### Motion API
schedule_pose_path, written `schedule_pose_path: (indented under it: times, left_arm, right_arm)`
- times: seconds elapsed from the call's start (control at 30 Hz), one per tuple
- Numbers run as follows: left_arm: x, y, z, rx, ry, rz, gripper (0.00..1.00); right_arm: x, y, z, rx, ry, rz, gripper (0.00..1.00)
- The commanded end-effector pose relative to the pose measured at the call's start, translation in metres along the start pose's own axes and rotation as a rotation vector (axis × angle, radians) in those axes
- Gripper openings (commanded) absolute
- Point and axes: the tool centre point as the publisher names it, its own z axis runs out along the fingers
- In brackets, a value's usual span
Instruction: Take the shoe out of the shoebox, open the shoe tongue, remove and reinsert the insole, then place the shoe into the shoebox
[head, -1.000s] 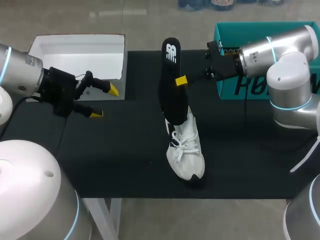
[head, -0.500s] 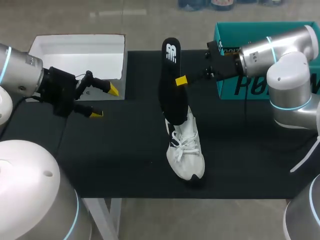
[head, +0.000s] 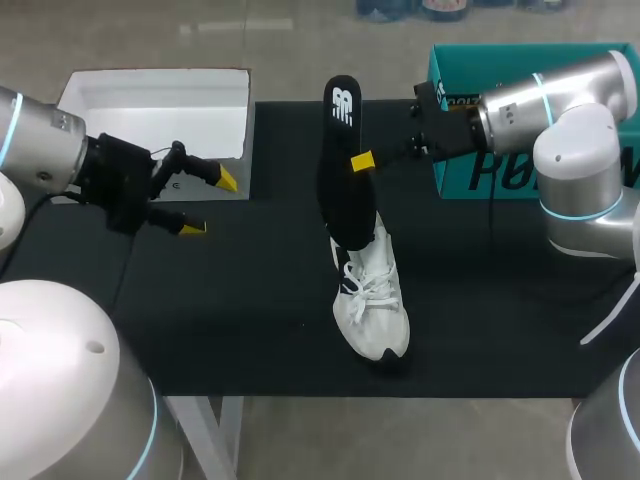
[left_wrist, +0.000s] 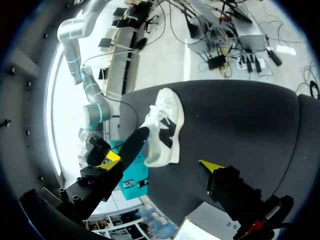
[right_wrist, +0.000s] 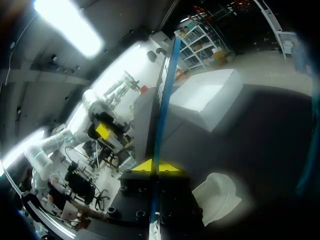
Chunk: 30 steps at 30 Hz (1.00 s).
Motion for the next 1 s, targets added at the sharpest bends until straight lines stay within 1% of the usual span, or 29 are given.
schedule_pose_path:
  times: [0.03, 0.93, 1.0]
  left_arm:
    - [0.0, -0.0005, -0.0003, -0.001, 0.003, 0.001, 1.0]
    - [0.0, -0.0005, -0.0003, -0.001, 0.003, 0.001, 1.0]
    - [0.0, -0.0005, -0.0003, -0.001, 0.003, 0.001, 1.0]
  right_arm:
    - [0.0005, -0.001, 0.0011, -0.003, -0.002, 0.0, 0.0]
    - [0.0005, -0.001, 0.0011, -0.003, -0.002, 0.0, 0.0]
    - [0.0014, -0.0014, 0.0066, -0.006, -0.025, 0.004, 0.0]
